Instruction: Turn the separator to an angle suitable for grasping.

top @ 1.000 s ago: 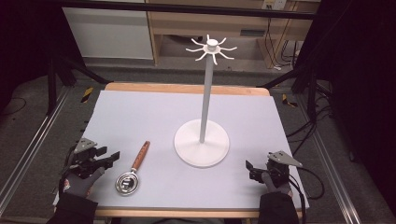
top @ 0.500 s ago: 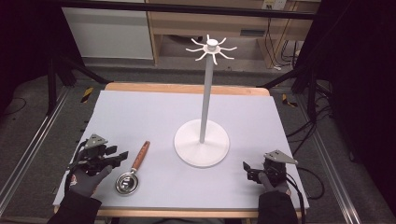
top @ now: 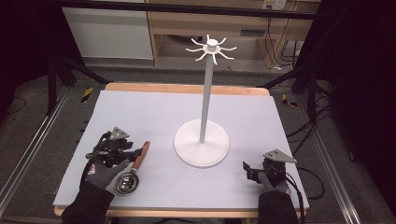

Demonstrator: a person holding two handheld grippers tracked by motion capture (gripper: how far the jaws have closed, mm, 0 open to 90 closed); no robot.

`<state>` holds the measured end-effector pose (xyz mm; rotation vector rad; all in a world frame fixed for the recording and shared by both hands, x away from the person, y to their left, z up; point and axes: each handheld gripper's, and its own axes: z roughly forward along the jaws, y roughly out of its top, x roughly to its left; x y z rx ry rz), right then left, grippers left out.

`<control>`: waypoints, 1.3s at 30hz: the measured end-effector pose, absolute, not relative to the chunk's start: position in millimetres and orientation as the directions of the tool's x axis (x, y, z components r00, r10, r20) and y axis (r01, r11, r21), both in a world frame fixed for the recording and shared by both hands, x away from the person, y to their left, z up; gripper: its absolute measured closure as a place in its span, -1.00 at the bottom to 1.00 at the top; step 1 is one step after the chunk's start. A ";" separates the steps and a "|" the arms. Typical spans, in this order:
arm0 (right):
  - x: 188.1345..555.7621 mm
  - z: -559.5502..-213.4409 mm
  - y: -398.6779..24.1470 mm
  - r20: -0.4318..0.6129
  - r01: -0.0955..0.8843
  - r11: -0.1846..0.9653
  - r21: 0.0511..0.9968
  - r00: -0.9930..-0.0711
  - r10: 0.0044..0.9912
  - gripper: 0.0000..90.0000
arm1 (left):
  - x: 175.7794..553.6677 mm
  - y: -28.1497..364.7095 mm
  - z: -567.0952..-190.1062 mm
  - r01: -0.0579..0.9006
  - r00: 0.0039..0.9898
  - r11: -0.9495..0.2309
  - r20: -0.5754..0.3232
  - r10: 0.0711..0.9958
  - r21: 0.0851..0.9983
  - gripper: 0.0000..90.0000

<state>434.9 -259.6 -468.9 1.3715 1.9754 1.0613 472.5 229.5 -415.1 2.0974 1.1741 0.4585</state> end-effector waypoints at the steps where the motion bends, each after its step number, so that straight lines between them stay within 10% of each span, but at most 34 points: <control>1: 434.9 -468.9 -259.6 0.025 0.536 0.186 0.824 -0.362 0.932 -0.89 | 472.5 229.5 -415.1 0.607 0.531 -0.361 -0.023 0.847 0.708 0.10; 39: 439.4 -474.6 -256.9 0.013 0.571 0.210 0.793 -0.361 0.932 -0.89 | 490.3 214.2 -457.6 0.733 0.494 -0.401 -0.024 0.869 0.549 0.35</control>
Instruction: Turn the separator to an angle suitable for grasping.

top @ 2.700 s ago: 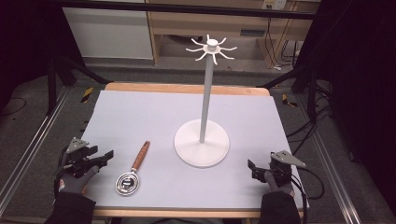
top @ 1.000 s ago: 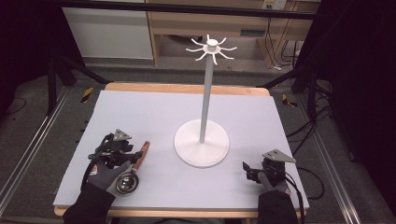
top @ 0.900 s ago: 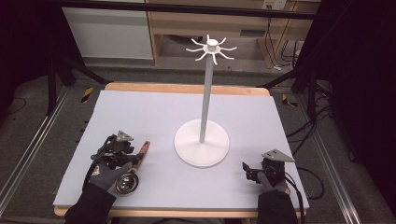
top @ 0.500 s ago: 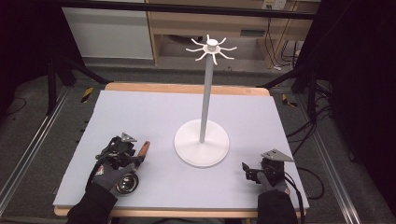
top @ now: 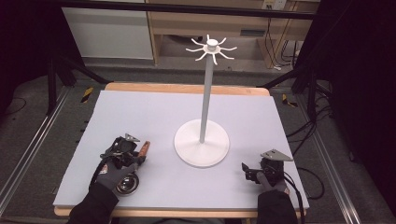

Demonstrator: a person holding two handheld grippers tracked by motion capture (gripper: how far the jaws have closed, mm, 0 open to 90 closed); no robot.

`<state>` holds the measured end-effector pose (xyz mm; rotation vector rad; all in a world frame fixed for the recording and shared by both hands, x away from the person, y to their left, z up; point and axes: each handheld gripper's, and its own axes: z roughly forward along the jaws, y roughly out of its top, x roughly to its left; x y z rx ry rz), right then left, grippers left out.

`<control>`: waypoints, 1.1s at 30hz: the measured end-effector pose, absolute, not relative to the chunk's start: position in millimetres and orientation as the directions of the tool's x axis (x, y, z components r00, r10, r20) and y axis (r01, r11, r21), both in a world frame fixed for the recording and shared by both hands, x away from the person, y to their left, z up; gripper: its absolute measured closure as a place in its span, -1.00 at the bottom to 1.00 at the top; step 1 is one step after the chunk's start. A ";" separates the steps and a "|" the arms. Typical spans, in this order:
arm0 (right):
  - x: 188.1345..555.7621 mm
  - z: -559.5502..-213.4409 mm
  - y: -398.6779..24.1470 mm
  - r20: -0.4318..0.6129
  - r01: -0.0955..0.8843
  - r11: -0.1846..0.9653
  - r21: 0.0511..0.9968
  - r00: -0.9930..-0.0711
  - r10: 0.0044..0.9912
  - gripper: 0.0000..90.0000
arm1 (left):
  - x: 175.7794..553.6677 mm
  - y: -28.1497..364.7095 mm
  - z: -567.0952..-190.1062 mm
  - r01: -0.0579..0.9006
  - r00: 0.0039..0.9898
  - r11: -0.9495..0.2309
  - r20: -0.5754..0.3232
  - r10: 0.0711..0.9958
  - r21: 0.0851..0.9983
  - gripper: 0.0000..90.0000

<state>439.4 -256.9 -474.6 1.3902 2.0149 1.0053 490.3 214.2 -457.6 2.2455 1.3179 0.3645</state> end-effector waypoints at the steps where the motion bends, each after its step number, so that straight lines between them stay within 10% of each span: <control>1: 439.7 -474.8 -257.1 0.010 0.571 0.213 0.793 -0.362 0.932 -0.89 | 490.7 213.8 -457.7 0.738 0.492 -0.401 -0.026 0.870 0.543 0.35; 33: 440.2 -475.5 -256.4 0.024 0.587 0.211 0.782 -0.367 0.930 -0.89 | 494.0 211.4 -456.8 0.758 0.480 -0.405 -0.018 0.877 0.512 0.51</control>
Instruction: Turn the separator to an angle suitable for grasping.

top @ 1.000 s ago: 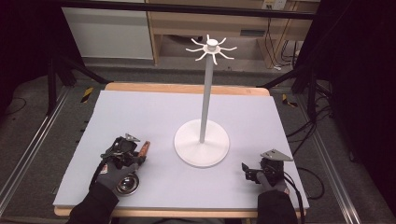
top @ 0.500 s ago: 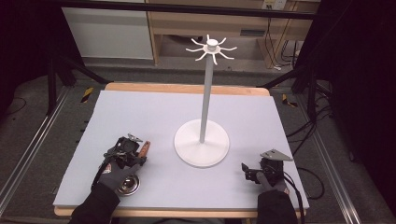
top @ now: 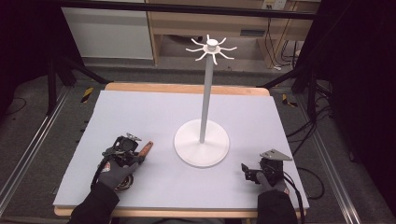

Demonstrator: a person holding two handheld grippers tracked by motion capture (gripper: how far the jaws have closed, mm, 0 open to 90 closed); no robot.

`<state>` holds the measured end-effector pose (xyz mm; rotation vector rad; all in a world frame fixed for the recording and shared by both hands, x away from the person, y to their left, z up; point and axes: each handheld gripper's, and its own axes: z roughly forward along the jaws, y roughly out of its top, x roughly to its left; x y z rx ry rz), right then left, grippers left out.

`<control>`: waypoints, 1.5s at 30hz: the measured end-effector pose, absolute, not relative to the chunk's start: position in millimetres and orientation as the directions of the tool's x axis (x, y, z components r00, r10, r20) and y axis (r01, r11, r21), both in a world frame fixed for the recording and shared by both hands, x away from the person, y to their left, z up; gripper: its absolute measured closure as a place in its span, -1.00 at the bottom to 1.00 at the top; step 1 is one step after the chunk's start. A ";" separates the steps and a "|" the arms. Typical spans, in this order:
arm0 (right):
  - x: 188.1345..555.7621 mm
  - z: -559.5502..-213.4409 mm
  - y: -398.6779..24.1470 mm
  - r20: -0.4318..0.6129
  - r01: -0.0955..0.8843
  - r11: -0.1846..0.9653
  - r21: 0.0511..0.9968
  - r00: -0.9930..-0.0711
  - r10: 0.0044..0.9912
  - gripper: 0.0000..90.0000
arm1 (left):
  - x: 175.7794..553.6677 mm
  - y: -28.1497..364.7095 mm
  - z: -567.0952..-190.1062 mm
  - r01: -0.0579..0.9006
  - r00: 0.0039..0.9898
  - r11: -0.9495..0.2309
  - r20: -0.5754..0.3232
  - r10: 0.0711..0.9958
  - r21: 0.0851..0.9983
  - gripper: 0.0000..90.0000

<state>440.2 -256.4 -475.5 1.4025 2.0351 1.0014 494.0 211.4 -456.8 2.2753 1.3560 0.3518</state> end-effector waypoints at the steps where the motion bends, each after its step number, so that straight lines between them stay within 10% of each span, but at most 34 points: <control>1: 440.2 -475.4 -256.5 0.024 0.587 0.211 0.782 -0.367 0.930 -0.89 | 493.9 212.2 -456.4 0.759 0.483 -0.405 -0.023 0.875 0.510 0.51; 24: 440.6 -475.9 -256.8 0.020 0.591 0.216 0.777 -0.366 0.930 -0.89 | 488.2 212.8 -456.2 0.730 0.540 -0.460 -0.013 0.842 0.506 0.48; 31: 441.2 -476.1 -256.7 0.028 0.596 0.212 0.774 -0.367 0.930 -0.89 | 496.6 207.0 -459.2 0.705 0.549 -0.476 0.022 0.836 0.526 0.15; 45: 441.6 -476.8 -256.8 0.020 0.598 0.218 0.771 -0.365 0.931 -0.89 | 506.9 202.3 -455.5 0.740 0.531 -0.480 0.028 0.847 0.471 0.33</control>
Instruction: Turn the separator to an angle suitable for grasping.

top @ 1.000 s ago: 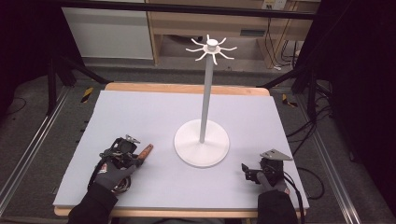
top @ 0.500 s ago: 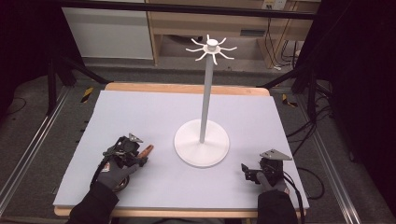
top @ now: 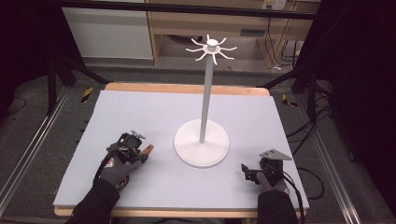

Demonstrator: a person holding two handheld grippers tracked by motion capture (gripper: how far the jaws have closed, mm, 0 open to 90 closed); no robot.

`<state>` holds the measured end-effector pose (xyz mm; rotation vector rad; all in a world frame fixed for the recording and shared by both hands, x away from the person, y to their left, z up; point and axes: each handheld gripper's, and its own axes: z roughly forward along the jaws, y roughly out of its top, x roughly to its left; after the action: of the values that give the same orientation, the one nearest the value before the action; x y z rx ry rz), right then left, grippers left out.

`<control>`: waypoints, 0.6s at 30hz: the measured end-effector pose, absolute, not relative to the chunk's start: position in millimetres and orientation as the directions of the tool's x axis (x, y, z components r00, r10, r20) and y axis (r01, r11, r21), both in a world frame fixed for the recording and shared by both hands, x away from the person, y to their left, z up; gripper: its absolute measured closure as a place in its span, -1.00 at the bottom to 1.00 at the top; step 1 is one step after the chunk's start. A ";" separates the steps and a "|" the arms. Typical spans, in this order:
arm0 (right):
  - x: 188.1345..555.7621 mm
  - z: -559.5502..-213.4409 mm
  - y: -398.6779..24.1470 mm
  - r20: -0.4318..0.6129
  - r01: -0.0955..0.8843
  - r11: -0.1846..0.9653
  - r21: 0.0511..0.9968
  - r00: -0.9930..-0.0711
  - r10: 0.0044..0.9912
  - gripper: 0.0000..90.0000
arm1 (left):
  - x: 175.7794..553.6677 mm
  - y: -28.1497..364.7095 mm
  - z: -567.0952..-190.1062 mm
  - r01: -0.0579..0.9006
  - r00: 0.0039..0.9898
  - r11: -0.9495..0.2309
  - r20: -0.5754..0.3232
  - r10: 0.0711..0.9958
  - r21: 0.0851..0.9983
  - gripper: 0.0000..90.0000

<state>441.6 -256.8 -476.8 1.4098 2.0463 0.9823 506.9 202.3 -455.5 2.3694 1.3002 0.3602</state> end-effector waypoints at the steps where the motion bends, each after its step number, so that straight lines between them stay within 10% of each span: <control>1: 441.9 -477.1 -256.6 0.023 0.601 0.218 0.769 -0.367 0.930 -0.89 | 507.3 202.1 -455.1 0.743 0.530 -0.478 0.024 0.848 0.470 0.49; 18: 442.4 -477.4 -256.7 0.024 0.603 0.221 0.766 -0.371 0.928 -0.89 | 502.2 212.2 -444.1 0.725 0.537 -0.439 -0.036 0.843 0.530 0.50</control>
<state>442.4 -256.7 -477.4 1.4112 2.0580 0.9814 502.2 212.2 -444.1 2.2868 1.2707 0.3197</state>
